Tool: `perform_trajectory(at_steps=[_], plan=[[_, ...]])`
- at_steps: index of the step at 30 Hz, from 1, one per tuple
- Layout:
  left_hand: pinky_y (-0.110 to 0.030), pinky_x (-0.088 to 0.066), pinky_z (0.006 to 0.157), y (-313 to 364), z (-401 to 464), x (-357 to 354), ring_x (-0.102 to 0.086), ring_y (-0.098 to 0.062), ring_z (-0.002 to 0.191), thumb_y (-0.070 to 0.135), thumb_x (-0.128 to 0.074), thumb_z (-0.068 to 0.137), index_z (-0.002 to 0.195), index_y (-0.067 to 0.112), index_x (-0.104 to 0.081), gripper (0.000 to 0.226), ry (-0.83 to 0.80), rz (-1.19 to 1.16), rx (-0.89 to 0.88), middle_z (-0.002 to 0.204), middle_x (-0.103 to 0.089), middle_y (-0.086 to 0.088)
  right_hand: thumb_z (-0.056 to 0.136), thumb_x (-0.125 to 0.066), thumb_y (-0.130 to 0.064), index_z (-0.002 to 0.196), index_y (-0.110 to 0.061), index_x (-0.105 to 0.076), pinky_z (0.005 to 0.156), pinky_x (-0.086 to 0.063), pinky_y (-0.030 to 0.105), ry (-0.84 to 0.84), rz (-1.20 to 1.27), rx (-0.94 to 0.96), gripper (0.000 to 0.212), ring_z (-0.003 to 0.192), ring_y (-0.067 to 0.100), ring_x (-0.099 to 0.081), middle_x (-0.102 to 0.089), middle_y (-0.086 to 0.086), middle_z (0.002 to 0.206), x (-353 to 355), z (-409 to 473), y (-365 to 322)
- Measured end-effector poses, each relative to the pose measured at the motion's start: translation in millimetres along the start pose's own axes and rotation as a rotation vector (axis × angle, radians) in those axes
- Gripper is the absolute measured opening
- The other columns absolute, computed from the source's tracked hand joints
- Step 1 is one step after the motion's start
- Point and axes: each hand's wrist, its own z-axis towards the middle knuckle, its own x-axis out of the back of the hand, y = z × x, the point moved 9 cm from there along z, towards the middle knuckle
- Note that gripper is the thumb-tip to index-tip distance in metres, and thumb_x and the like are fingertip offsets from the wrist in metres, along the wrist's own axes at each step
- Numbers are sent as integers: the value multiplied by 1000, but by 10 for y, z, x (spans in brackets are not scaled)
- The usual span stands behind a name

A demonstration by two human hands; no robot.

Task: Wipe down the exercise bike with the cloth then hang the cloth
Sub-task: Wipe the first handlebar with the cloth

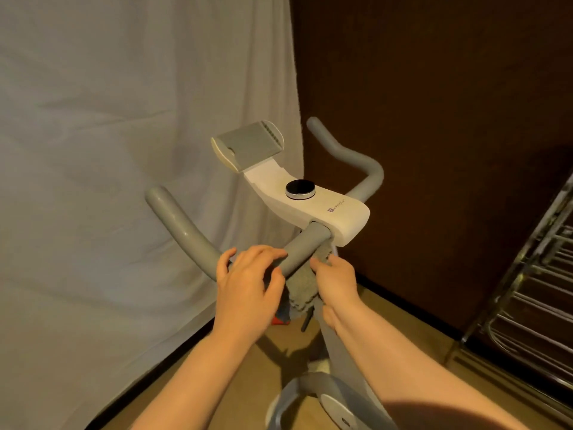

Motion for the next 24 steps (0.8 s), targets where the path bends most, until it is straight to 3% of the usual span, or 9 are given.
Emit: perform_trajectory(at_steps=[3,6,8,11,13,15,19,22,24], plan=[[-38,-21,112,25,-31,-24,-51,3,101,23,-49,87,106,30,-67,27,33,6,42,107,-60,20,98,-50,-12,117,-8,-63,89,-51,40,16,65,35,23,105,28,-61,-65,13,115,70,56,-86],[-40,-19,115,49,-92,-20,-54,0,107,22,-49,89,112,30,-66,30,45,24,47,112,-61,18,99,-49,-11,142,-11,-44,105,-43,44,-126,-8,-31,42,128,30,-49,-49,11,142,-48,-11,-8],[-42,-18,116,57,-125,-1,-54,-1,110,23,-48,91,115,30,-66,31,43,51,44,115,-63,17,99,-50,-10,148,-12,-34,107,-41,43,-161,-4,-48,52,131,30,-46,-44,9,147,-57,-38,-3],[-45,-24,113,49,-157,92,-56,-4,109,26,-46,92,111,29,-67,29,70,96,54,113,-64,16,99,-49,-11,146,-15,-38,103,-44,46,-165,9,-56,48,127,31,-49,-48,9,144,-88,-64,48],[-40,-24,113,15,-194,176,-56,-6,109,27,-45,92,108,28,-68,28,91,114,71,112,-65,14,99,-50,-10,149,-12,-33,105,-40,39,-214,-38,-96,53,135,29,-41,-41,7,149,-181,-180,150],[-34,-21,112,-28,-225,235,-55,-6,111,26,-49,91,108,28,-69,26,93,131,88,112,-65,14,97,-54,-9,146,-11,-38,100,-40,35,-239,-28,-108,52,129,29,-46,-45,7,145,-250,-220,211],[-33,-21,112,-64,-266,298,-53,-5,111,26,-49,91,109,28,-68,26,66,135,97,112,-64,14,97,-55,-11,146,-8,-38,105,-38,38,-228,14,-66,52,132,28,-44,-44,9,147,-268,-284,176],[-29,-21,110,-85,-250,318,-54,-5,106,28,-48,92,108,29,-67,25,30,139,61,107,-64,16,92,-64,-18,120,2,-55,104,-44,45,-213,-31,13,36,115,16,-54,-61,15,116,-123,-397,149],[-29,-26,107,-116,-204,335,-56,-6,100,29,-50,90,106,29,-68,24,7,130,39,103,-65,16,88,-69,-23,112,-7,-66,93,-52,44,-99,-66,179,29,103,18,-63,-69,7,106,113,-424,-74]])
